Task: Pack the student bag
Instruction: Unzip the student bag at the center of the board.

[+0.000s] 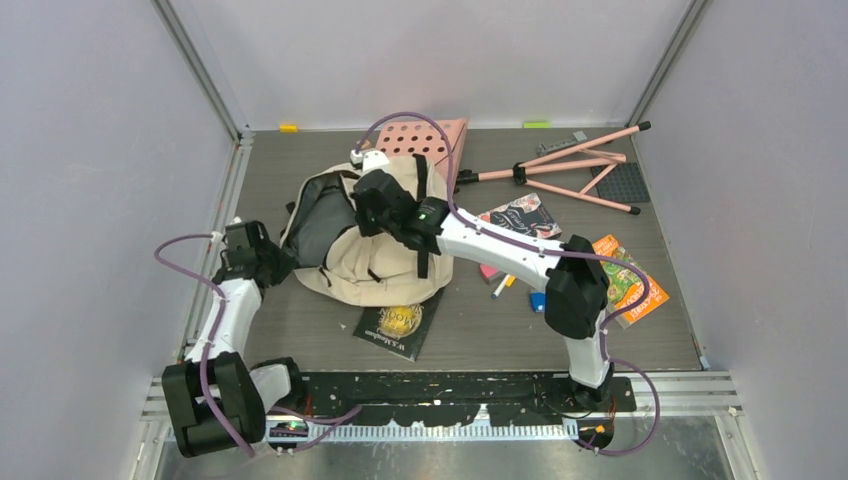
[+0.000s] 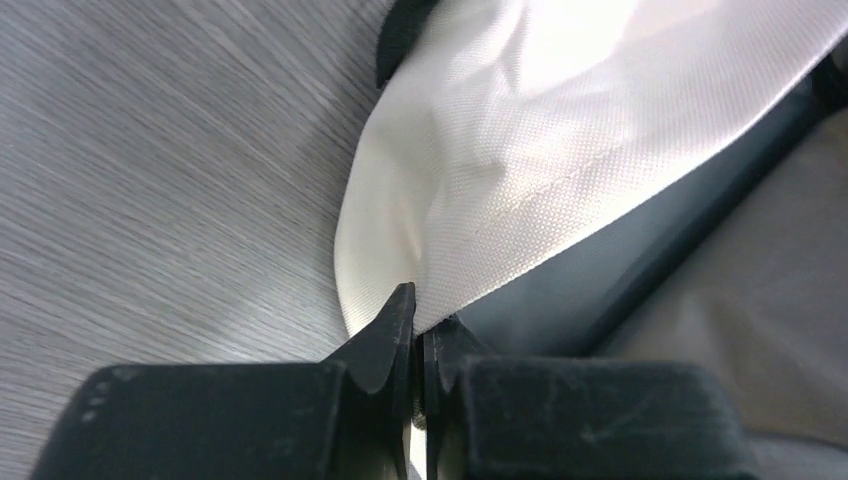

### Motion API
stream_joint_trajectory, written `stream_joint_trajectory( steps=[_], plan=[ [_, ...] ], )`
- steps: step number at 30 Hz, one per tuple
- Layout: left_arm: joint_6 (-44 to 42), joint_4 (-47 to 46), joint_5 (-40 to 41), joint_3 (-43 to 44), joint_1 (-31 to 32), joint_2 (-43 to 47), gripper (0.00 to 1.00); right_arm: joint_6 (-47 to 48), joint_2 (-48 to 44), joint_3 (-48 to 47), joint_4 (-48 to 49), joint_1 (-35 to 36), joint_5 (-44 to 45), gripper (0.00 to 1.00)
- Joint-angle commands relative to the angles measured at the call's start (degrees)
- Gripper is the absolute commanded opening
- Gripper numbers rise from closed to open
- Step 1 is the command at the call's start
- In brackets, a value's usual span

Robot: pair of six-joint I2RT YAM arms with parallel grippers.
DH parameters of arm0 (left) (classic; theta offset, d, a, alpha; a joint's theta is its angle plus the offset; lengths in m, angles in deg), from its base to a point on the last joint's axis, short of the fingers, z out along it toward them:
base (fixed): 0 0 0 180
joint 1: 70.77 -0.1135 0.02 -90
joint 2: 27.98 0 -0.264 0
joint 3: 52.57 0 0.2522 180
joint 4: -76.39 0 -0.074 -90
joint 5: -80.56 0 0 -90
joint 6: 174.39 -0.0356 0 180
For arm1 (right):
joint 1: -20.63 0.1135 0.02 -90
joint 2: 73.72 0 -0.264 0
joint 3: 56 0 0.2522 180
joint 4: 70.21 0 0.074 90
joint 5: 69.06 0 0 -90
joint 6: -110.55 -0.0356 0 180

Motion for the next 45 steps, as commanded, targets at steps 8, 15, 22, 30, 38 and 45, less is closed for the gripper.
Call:
stream_joint_trajectory(
  steps=[8, 15, 22, 30, 38, 45],
  plan=[
    [-1.00, -2.09, -4.47, 0.93, -11.82, -1.49, 0.03, -1.25, -18.52, 12.81, 0.88, -5.56, 4.43, 0.00],
    [0.02, -2.72, -5.77, 0.99, -15.95, -2.32, 0.02, -1.36, -26.72, 21.92, -0.03, -7.90, 4.70, 0.00],
    [0.06, -2.17, -5.85, 1.14, -19.37, -2.09, 0.02, -2.39, -34.94, 30.84, -0.69, -9.08, 5.51, 0.00],
    [-0.48, 0.90, -7.13, 2.23, -19.96, 1.37, 0.06, -4.58, -36.13, 39.72, 2.04, -14.54, -0.26, 0.00],
    [-6.34, 9.71, -13.52, 9.29, -19.44, 8.67, 0.53, -6.32, -32.88, 43.52, 9.51, -15.28, -8.71, 0.00],
    [-23.45, 21.27, -13.71, 23.60, -6.24, 1.05, 0.76, -7.06, -30.84, 43.38, 11.51, -15.28, -11.73, 0.00]
  ],
)
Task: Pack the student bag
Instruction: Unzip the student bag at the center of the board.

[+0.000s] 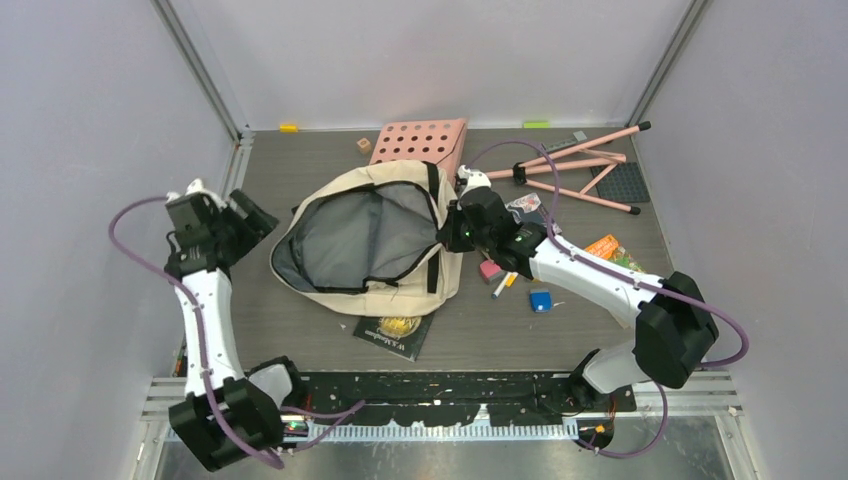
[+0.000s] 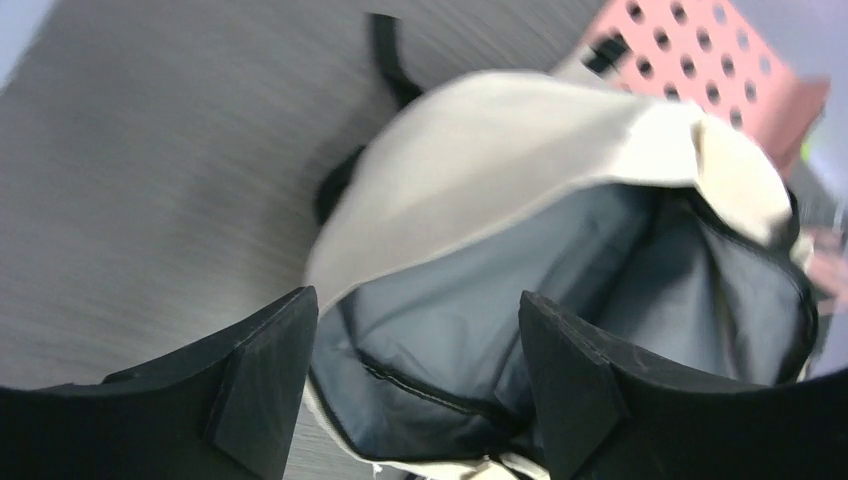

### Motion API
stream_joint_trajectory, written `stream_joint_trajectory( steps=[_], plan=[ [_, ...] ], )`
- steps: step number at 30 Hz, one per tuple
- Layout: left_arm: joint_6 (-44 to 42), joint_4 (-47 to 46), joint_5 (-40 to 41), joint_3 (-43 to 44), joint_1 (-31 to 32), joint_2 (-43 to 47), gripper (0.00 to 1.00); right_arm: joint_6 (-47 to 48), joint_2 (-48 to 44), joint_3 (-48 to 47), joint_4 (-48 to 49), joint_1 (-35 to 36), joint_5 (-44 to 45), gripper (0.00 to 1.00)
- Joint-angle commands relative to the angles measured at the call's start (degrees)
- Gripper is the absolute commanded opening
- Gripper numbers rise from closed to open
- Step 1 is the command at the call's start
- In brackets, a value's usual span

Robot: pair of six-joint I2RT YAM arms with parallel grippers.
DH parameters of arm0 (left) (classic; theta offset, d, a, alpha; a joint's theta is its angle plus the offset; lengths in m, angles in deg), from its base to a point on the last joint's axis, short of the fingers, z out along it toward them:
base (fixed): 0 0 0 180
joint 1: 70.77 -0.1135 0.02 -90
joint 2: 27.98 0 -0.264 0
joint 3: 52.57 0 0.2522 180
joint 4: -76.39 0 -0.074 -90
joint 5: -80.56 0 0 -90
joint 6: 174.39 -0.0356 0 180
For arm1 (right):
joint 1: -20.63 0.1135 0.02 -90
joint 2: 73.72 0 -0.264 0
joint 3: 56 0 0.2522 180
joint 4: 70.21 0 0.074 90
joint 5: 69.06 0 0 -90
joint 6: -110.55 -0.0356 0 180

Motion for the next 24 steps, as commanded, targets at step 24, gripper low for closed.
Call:
stream_joint_trajectory(
  steps=[24],
  plan=[
    [-27.52, -2.52, 23.30, 16.36, 27.91, -25.38, 0.80, 0.10, 1.83, -1.08, 3.93, -0.39, -3.63, 0.01]
  ],
)
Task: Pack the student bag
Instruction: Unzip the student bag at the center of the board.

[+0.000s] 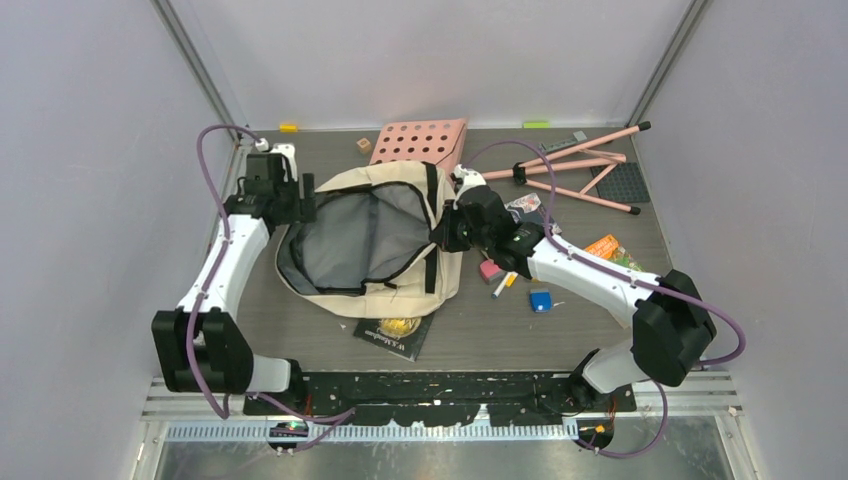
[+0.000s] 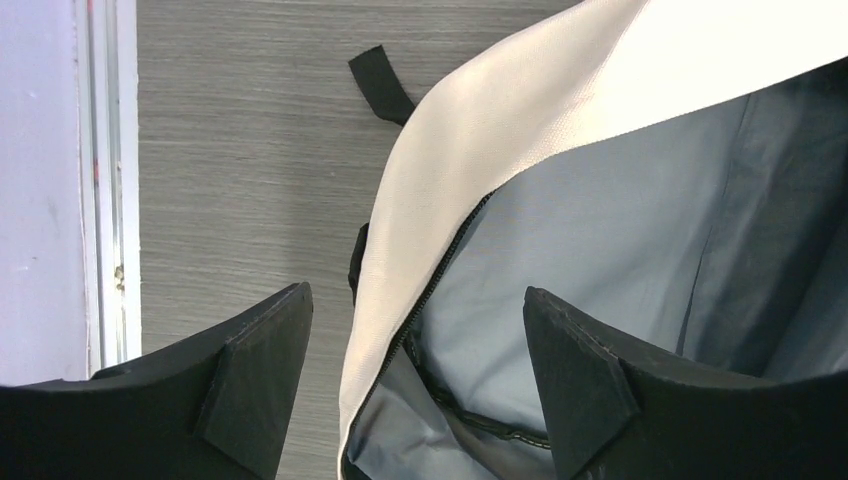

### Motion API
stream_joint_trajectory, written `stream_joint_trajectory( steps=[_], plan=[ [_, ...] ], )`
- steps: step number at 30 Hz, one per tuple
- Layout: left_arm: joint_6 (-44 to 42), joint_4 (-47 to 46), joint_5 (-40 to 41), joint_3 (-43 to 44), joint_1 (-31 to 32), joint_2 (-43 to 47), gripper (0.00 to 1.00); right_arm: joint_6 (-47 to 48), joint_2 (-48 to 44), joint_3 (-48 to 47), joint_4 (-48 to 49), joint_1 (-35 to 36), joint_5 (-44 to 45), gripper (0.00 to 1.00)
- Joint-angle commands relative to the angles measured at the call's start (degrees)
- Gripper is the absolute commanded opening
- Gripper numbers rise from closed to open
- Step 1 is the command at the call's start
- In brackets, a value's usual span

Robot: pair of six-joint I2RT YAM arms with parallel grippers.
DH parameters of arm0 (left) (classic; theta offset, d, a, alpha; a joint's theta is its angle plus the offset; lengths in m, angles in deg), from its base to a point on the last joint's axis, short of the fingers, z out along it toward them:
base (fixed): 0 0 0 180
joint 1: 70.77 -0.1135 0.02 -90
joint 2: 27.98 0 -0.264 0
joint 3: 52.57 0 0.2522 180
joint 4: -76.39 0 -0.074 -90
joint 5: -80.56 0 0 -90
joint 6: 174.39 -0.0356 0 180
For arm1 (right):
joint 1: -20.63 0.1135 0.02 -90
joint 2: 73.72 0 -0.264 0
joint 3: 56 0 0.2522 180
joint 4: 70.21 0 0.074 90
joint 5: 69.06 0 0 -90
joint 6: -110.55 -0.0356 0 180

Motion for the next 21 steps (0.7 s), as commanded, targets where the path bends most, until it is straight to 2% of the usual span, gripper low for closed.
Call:
stream_joint_trajectory(
  steps=[1, 3, 4, 8, 9, 12, 15, 21],
  plan=[
    [-1.22, 0.18, -1.21, 3.39, 0.11, -6.62, 0.79, 0.24, 1.11, -1.30, -0.22, -0.48, 1.69, 0.01],
    [-0.34, 2.84, -0.94, 5.65, 0.02, -10.01, 0.75, 0.06, 1.91, -1.28, -0.94, -1.14, 2.17, 0.01],
    [0.04, 3.85, -0.01, 6.37, -0.06, -11.58, 0.65, -0.08, 2.23, -1.16, -1.02, -1.61, 2.15, 0.01],
    [1.54, 7.93, 5.02, 8.84, -0.42, -14.57, 0.10, -0.92, 2.85, -0.53, -2.15, -2.64, 2.93, 0.01],
    [1.82, 8.51, 7.41, 8.94, -0.50, -14.15, 0.02, -1.10, 2.86, -0.37, -2.67, -2.81, 3.25, 0.01],
    [2.35, 8.64, 11.54, 7.42, -1.32, -10.89, 0.00, -1.32, 2.23, -0.30, -3.60, -3.28, 5.55, 0.01],
    [2.94, 9.83, 12.12, 5.82, -4.19, -7.28, 0.00, -0.41, 2.56, -1.86, -4.84, -3.36, 6.96, 0.02],
    [3.41, 14.41, 11.94, 4.57, -4.74, -2.85, 0.02, 1.18, 7.30, -7.42, -6.79, -3.36, 6.65, 0.07]
  ],
)
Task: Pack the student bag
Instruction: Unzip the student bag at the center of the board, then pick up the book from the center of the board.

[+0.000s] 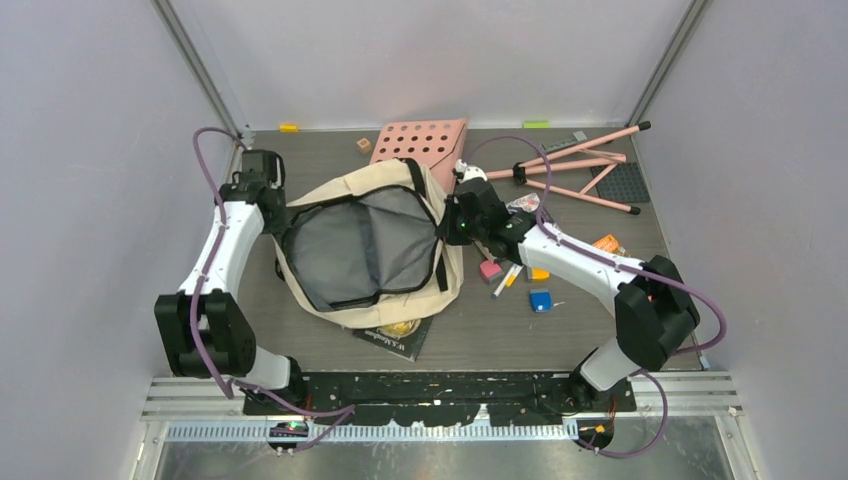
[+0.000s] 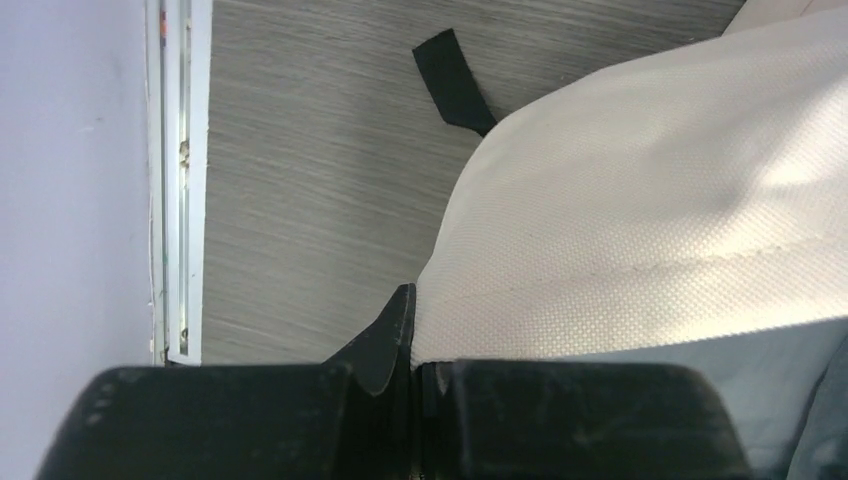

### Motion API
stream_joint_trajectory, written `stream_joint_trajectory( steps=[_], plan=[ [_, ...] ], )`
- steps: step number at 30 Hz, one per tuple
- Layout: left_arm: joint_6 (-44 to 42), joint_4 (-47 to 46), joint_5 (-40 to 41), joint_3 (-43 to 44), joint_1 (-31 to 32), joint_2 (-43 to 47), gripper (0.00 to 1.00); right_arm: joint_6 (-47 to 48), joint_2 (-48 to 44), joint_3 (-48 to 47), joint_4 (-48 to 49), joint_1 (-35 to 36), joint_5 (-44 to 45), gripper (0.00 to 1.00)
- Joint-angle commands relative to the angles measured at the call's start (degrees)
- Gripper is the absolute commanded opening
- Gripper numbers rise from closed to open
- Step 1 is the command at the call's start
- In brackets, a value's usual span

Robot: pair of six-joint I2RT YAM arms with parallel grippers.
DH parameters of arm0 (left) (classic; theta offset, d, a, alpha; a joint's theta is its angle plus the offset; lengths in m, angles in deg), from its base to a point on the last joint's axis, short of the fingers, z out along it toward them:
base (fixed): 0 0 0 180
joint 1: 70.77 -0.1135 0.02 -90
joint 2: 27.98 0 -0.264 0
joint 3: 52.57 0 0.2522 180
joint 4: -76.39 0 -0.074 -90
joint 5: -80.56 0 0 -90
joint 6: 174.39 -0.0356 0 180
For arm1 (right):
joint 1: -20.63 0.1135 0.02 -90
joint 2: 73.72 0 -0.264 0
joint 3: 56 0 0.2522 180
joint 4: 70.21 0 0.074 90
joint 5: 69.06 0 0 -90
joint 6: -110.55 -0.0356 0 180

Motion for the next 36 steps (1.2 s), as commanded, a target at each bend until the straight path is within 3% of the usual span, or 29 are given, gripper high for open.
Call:
stream_joint_trajectory(
  steps=[1, 4, 6, 8, 12, 20, 27, 32, 36],
  plan=[
    [1.12, 2.64, 2.91, -1.39, -1.21, 4.65, 0.03, 2.50, 3.48, -5.39, -3.39, -0.74, 3.96, 0.11],
    [1.42, 2.35, 1.06, -3.85, -1.22, 6.25, 0.06, 3.60, 4.78, -7.60, -4.48, -0.72, 2.34, 0.26],
    [1.39, 1.57, 1.01, -5.92, -1.21, 7.07, 0.08, 4.42, 3.96, -8.22, -5.24, -0.72, 1.93, 0.48],
    [1.23, 1.98, 1.54, -6.20, -1.18, 7.16, 0.09, 4.96, 2.01, -8.23, -6.06, -0.72, 2.06, 0.64],
    [1.16, 2.06, 2.05, -6.30, -1.23, 7.63, 0.12, 5.34, -2.71, -7.29, -8.34, -1.04, 4.13, 0.82],
    [1.16, 1.94, 1.75, -6.75, -1.22, 8.85, 0.21, 3.69, -10.99, -2.46, -15.16, -7.95, 6.74, 0.89],
    [1.25, 1.95, 1.17, -6.69, -1.18, 9.14, 0.32, -2.58, -15.71, 7.21, -12.55, -22.68, 2.28, 0.91],
    [1.25, 1.82, 0.35, -6.75, -1.20, 9.40, 0.48, -7.60, -16.89, 16.94, -2.60, -34.74, -5.83, 0.91],
    [1.30, 1.97, -0.63, -6.58, -1.18, 9.41, 0.69, -10.47, -16.05, 23.03, 6.47, -38.64, -8.55, 0.91]
  ],
)
